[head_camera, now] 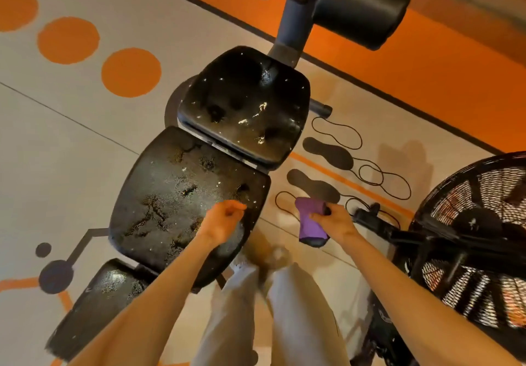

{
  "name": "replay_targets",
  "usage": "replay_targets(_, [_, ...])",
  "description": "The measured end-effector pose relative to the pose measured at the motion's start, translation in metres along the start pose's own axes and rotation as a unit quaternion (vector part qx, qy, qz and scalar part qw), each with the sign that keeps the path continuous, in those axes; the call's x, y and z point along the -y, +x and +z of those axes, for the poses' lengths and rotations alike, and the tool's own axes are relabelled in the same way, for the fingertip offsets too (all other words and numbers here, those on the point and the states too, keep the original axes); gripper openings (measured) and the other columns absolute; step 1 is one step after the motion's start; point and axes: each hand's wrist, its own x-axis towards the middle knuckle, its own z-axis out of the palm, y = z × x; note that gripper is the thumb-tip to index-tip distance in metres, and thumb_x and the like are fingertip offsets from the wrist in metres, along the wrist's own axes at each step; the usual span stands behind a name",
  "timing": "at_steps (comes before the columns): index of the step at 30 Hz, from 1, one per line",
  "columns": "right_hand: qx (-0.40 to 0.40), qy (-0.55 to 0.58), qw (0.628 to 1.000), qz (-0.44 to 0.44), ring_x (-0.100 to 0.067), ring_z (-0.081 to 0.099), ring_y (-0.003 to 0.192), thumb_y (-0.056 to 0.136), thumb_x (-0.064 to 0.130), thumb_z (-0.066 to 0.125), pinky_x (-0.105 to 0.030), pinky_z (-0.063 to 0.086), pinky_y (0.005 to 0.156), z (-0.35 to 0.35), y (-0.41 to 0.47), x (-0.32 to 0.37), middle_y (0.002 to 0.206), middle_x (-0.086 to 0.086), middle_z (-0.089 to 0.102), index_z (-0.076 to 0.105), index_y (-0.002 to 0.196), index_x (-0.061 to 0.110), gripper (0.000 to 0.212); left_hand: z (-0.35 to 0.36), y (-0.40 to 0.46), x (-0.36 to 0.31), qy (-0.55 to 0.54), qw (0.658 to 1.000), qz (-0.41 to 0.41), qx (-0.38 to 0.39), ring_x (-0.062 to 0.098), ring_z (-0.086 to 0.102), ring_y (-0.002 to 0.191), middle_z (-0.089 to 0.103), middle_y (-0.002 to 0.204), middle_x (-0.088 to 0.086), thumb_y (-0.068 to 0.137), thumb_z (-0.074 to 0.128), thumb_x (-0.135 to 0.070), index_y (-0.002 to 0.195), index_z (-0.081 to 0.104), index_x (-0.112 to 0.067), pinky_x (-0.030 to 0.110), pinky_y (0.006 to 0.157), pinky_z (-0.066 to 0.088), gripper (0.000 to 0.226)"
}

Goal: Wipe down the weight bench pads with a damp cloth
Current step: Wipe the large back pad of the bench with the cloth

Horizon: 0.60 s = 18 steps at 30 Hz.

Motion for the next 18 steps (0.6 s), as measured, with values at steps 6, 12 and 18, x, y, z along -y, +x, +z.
replay_targets(6, [0.019,0.007,0.999,-0.029,-0.024,0.056,0.095,0.087,0.011,0.066,-0.031,0.045,0.080,-0.001,0.061,0.059,0.099,-0.009,0.061,0.062,0.113,-0.003,0.030,-0.013,0.072,-0.044,0.020,0.999,0.023,-0.024,0.016,0.064,0.083,0.070,0.104,0.004,0.099,0.052,-0.016,0.114,0.066,-0.015,0.031,0.076,0.054,0.021])
replay_targets(12, [0.024,0.025,0.995,-0.096,-0.019,0.053,0.110,0.088,0.011,0.064,-0.031,0.044,0.095,-0.012,0.135,0.099,0.116,-0.004,0.057,0.050,0.128,0.008,0.043,-0.010,0.141,-0.072,0.010,0.999,0.018,-0.036,0.024,0.065,0.104,0.070,0.113,0.004,0.101,0.049,-0.022,0.115,0.066,-0.023,0.033,0.091,0.052,0.022])
replay_targets(18, [-0.011,0.046,0.983,-0.176,-0.017,0.052,0.113,0.088,0.017,0.065,-0.029,0.047,0.089,-0.030,0.211,0.134,0.124,-0.003,0.054,0.046,0.129,0.015,0.045,-0.003,0.208,-0.109,-0.038,0.996,0.040,-0.068,0.013,0.062,0.109,0.068,0.115,0.000,0.101,0.049,-0.016,0.116,0.066,-0.022,0.025,0.093,0.048,0.023])
